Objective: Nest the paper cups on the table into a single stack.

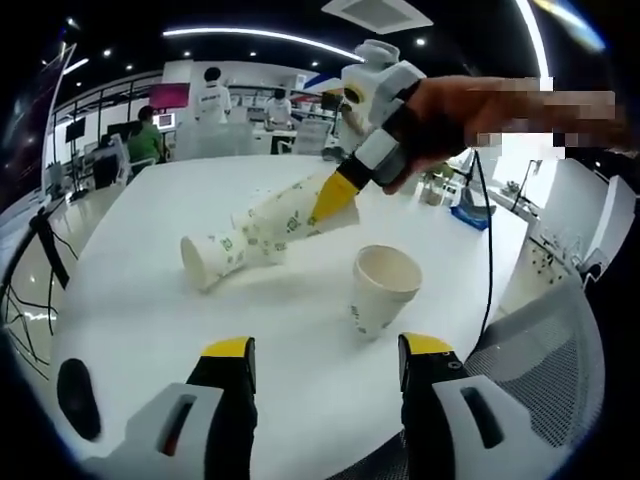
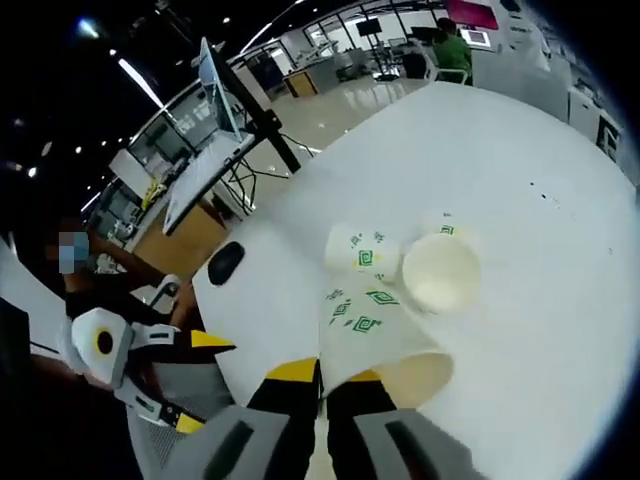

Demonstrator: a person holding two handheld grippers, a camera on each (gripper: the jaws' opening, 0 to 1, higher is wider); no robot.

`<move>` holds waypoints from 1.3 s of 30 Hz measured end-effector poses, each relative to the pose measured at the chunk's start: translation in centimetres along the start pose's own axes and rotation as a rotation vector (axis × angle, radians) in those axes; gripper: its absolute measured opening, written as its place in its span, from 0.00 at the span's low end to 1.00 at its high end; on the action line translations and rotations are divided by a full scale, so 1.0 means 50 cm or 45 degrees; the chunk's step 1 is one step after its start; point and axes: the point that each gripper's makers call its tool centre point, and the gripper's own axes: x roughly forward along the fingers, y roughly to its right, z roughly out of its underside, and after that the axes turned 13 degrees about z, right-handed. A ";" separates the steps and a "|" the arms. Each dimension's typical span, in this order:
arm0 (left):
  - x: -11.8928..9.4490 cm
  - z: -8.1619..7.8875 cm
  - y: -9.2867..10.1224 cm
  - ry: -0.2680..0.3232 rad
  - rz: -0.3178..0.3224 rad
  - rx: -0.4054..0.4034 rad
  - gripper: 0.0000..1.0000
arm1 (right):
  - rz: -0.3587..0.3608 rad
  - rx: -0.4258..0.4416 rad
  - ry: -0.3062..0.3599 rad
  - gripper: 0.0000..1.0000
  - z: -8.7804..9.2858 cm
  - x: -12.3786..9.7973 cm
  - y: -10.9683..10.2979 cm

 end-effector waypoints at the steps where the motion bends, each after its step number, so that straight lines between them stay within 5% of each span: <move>1: 0.000 0.000 -0.001 0.001 -0.001 0.000 0.57 | 0.004 -0.006 -0.003 0.00 0.002 -0.006 0.007; 18: 0.001 0.000 -0.002 0.007 -0.005 0.006 0.57 | 0.047 -0.126 -0.083 0.00 0.053 -0.065 0.038; 39: -0.004 -0.004 0.001 0.014 -0.012 0.004 0.56 | 0.054 -0.417 -0.260 0.00 0.113 -0.111 0.009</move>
